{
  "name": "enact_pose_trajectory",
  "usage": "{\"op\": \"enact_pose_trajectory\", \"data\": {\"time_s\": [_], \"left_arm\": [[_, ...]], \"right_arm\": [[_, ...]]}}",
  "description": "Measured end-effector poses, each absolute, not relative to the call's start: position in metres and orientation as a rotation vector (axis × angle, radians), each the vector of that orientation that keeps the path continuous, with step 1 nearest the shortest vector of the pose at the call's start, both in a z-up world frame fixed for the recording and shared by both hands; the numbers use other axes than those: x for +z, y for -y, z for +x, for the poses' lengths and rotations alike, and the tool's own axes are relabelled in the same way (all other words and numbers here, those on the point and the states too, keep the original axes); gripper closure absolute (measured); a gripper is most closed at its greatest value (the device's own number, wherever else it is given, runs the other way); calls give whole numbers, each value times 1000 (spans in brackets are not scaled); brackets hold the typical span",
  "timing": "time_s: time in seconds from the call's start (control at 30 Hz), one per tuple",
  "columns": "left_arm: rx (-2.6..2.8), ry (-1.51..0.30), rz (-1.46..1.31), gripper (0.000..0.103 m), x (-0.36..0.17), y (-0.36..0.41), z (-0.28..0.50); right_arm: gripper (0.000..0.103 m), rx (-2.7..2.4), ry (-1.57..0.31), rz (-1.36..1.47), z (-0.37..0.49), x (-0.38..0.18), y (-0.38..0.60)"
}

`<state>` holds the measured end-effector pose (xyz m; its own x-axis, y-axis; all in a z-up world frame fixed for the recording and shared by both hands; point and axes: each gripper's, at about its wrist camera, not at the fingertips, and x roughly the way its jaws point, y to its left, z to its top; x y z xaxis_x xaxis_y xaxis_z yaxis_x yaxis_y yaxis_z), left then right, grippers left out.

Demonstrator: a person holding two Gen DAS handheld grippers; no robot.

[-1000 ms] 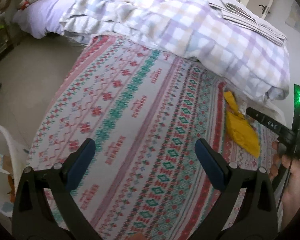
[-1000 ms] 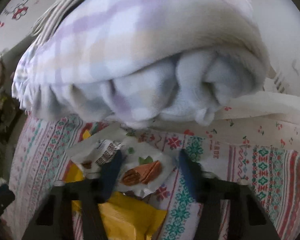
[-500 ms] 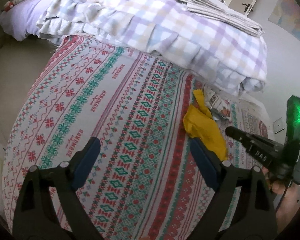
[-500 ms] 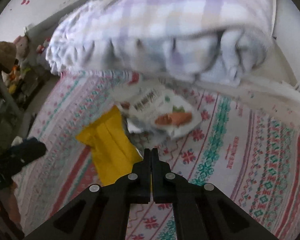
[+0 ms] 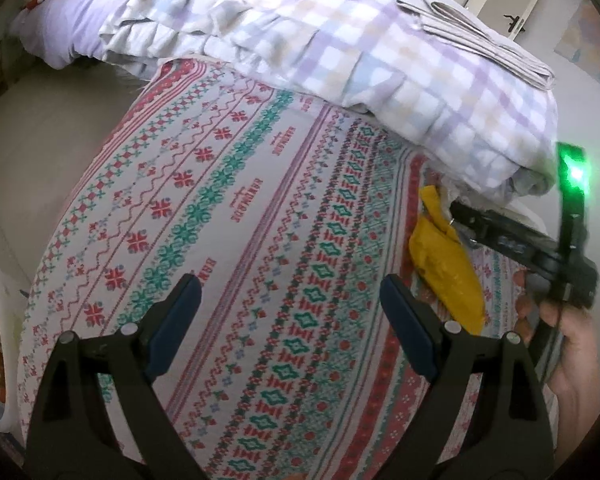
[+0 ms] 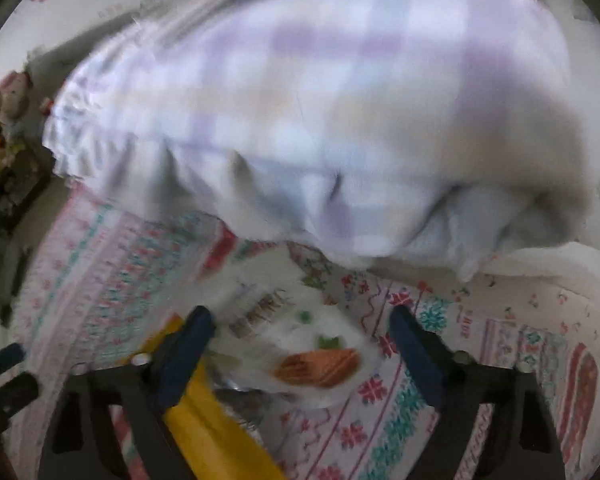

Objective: Collect trash

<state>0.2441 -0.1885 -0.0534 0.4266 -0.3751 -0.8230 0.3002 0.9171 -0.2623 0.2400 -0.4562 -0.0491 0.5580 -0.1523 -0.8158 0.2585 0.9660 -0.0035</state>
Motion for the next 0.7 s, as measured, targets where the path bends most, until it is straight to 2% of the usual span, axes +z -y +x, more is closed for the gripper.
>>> {"op": "enact_pose_trajectory", "data": {"time_s": [0.13,0.2,0.23,0.27,0.43,0.7], "left_arm": [[-426,-1050,-83,13,-54,190,246],[-437,-1051,-87,13,-54,194,245],[-446,-1051,-86,13,-54,197,244],[-457,-1050,-80,13,-53,201,243],[-515,-1055,-54,15,-55,224,230],[-602,-1073,-3,17,-68,281,206]], "right_arm": [[65,-246,-941,135,236,-57,461],[67,-228,-950,138,231,-56,463],[91,-216,-959,144,227,-56,462],[95,-226,-970,126,223,-55,461],[100,-239,-992,174,189,-49,467],[100,-304,-967,213,131,-30,480]]}}
